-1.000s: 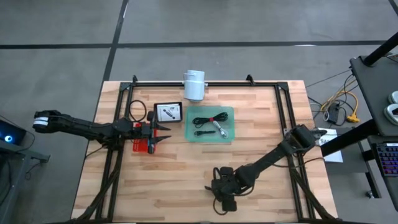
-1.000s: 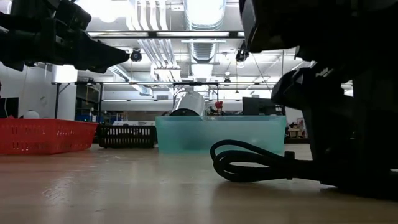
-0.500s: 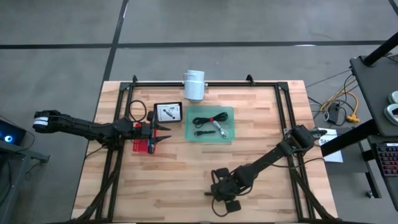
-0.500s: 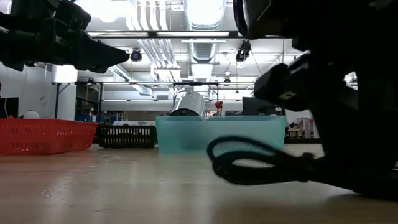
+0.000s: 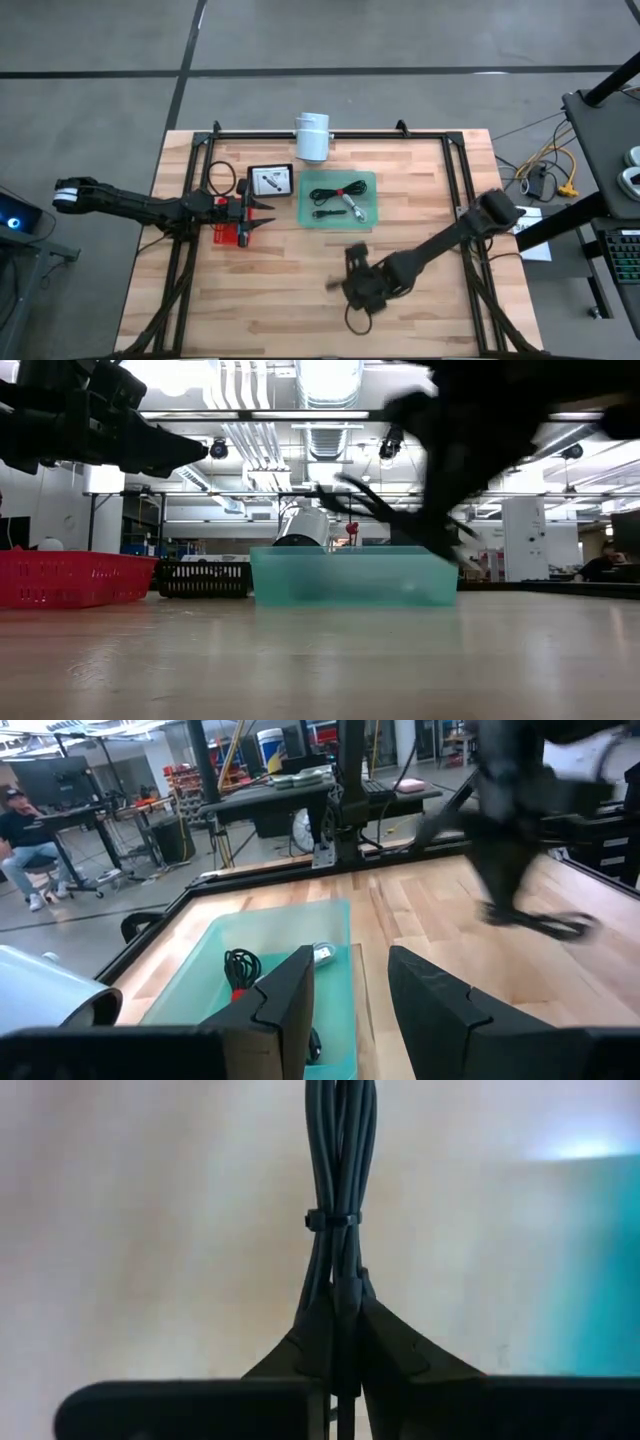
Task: Pick and place items into bin
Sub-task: Put the black charger cable into the green bin
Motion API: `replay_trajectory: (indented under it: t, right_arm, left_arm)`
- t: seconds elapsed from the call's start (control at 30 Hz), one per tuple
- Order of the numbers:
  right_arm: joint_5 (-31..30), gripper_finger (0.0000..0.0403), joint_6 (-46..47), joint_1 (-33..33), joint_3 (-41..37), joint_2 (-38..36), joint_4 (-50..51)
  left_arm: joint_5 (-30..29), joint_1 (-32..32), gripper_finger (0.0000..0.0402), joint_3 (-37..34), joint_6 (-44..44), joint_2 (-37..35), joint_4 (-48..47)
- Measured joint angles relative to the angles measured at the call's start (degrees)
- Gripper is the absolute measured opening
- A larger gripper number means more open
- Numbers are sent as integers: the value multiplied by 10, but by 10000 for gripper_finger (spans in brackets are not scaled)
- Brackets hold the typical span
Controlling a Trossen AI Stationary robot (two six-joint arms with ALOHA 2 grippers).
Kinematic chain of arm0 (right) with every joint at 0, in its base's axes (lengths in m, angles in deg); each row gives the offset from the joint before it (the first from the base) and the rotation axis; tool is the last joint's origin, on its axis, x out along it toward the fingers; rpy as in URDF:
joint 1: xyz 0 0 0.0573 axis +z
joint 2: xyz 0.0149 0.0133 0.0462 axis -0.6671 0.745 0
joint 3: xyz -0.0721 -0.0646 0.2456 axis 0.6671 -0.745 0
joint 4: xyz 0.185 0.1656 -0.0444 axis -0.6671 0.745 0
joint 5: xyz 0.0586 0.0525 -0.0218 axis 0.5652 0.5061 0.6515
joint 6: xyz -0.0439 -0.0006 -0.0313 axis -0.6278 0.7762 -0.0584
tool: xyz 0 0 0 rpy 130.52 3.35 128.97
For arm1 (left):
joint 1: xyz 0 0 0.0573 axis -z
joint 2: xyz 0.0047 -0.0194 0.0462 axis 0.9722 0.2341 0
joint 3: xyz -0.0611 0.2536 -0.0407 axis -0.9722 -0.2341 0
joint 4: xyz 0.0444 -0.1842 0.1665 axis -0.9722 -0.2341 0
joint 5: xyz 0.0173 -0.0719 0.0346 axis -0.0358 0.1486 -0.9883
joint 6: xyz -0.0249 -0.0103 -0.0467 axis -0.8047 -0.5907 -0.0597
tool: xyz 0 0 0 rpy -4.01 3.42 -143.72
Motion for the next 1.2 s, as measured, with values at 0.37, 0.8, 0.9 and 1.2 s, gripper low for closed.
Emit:
replay_trajectory:
  t: [0.37, 0.8, 0.9, 1.2]
  right_arm:
    - [-405, 16, -38, -111, 0, -93, 6]
    - [-72, 96, -6, -297, -1, -82, 13]
    - [-68, 137, -3, -304, -1, -86, 11]
    - [-52, 188, -26, -265, -36, -137, -24]
  left_arm:
    - [0, 0, 115, 0, 0, -1, -1]
    - [0, 0, 115, 0, 2, 0, 0]
    - [0, 0, 115, 0, 3, 0, 0]
    - [0, 0, 115, 0, 3, 0, 0]
